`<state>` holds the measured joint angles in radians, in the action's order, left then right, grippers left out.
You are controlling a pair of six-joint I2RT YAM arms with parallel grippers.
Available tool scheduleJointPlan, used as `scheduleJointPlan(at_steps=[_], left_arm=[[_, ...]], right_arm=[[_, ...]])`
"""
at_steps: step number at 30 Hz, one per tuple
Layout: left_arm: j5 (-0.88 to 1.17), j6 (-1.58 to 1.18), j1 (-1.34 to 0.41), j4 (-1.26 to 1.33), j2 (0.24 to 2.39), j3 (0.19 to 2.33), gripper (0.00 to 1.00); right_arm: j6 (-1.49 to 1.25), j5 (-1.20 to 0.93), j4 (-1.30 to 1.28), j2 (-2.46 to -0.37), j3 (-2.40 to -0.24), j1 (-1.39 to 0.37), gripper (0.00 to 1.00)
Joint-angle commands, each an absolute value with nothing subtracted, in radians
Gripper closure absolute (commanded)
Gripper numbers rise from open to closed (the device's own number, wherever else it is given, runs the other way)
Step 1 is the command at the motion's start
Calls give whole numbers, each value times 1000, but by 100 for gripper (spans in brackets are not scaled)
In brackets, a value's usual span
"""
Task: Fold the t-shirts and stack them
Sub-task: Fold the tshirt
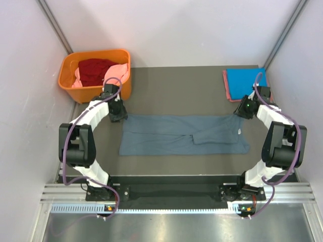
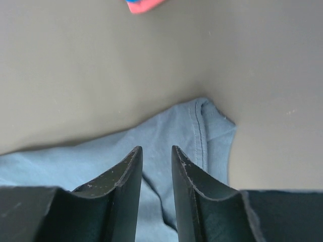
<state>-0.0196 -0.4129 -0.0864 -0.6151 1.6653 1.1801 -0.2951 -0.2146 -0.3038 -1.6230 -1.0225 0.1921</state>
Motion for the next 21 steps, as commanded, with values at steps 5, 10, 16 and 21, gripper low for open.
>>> scheduleJointPlan(at_steps=[5, 10, 16, 21], left_arm=[[34, -318, -75, -558, 1738, 1229, 54], [9, -316, -66, -552, 1769, 1238, 56], [-31, -318, -66, -526, 1799, 1187, 58], [-15, -325, -66, -541, 1844, 1207, 61]], right_arm=[[-273, -235, -330, -1571, -1077, 186, 69], [-255, -215, -342, -1565, -1075, 187, 69], [-253, -206, -347, -1562, -1083, 187, 68], [-256, -198, -351, -1557, -1086, 187, 68]])
